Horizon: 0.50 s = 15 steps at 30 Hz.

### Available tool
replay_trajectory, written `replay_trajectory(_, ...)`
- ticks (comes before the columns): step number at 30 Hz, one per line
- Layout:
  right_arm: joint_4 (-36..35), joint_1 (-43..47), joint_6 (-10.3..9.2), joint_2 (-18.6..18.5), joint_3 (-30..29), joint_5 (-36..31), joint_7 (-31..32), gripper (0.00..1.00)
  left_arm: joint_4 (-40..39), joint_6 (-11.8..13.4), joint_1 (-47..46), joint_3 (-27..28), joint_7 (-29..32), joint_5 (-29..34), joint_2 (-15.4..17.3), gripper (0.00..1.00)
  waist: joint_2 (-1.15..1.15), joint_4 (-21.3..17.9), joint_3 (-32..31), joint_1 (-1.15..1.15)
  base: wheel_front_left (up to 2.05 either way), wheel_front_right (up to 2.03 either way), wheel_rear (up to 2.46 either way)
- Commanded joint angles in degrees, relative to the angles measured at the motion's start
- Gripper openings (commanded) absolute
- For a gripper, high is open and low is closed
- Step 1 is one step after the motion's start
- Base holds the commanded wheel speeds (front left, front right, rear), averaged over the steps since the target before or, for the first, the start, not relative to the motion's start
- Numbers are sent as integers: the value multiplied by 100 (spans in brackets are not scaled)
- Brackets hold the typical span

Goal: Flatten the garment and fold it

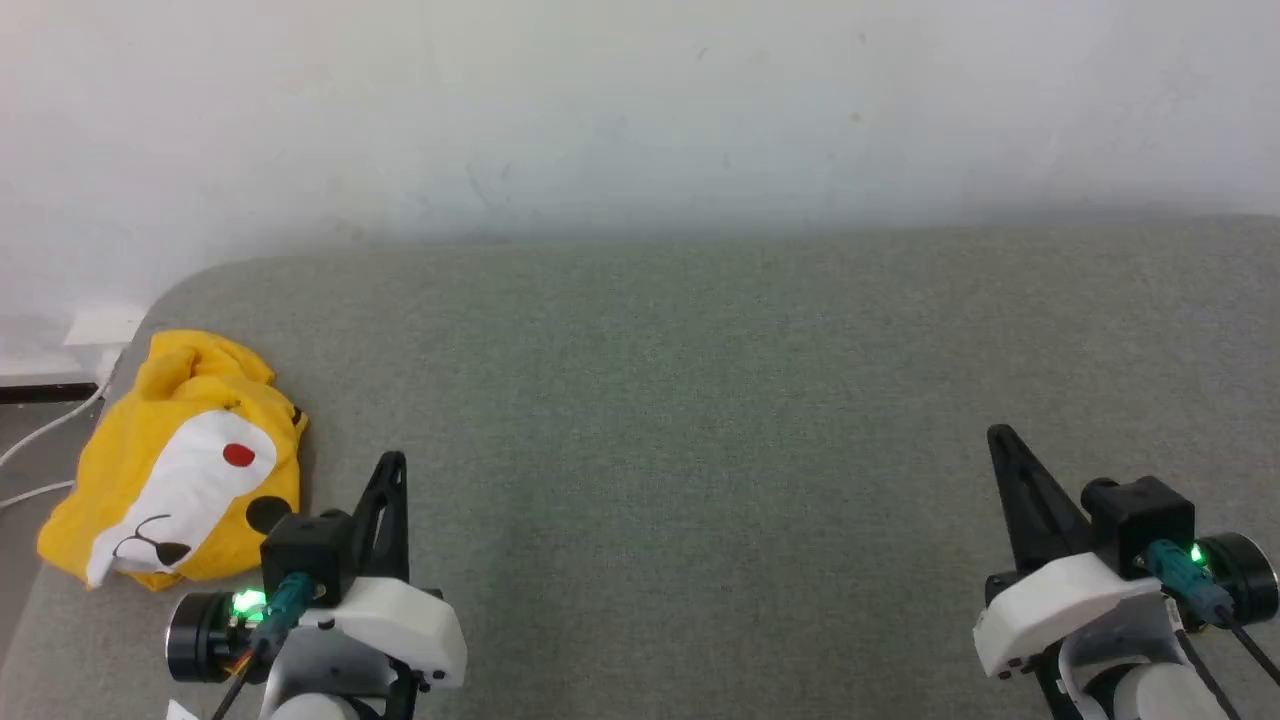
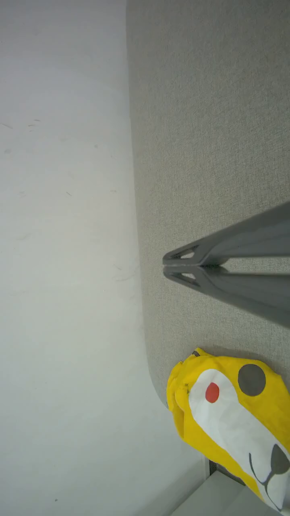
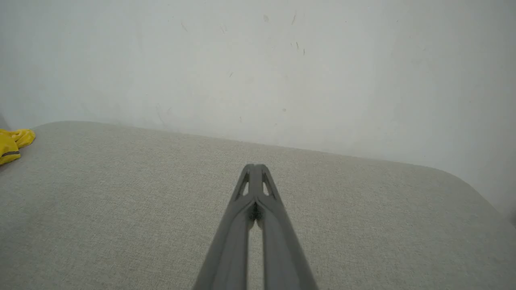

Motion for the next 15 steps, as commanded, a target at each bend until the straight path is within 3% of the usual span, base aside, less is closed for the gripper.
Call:
replay_trajectory(1, -31, 45, 31, 6, 4, -27, 4, 0, -27, 37, 32, 21, 1, 37, 32, 0, 0, 0, 0, 0, 0, 0, 0)
replay_trajectory(2, 0, 0, 0, 0, 0, 0, 0, 100, 0, 0, 0, 0, 0, 0, 0, 100, 0, 0, 0, 0, 0, 0, 0)
replay_trajectory(15, 58, -5, -4, -1, -26, 81, -128, 100, 72, -7, -65, -100, -129, -99, -6, 100, 0, 2, 1, 0, 0, 0, 0)
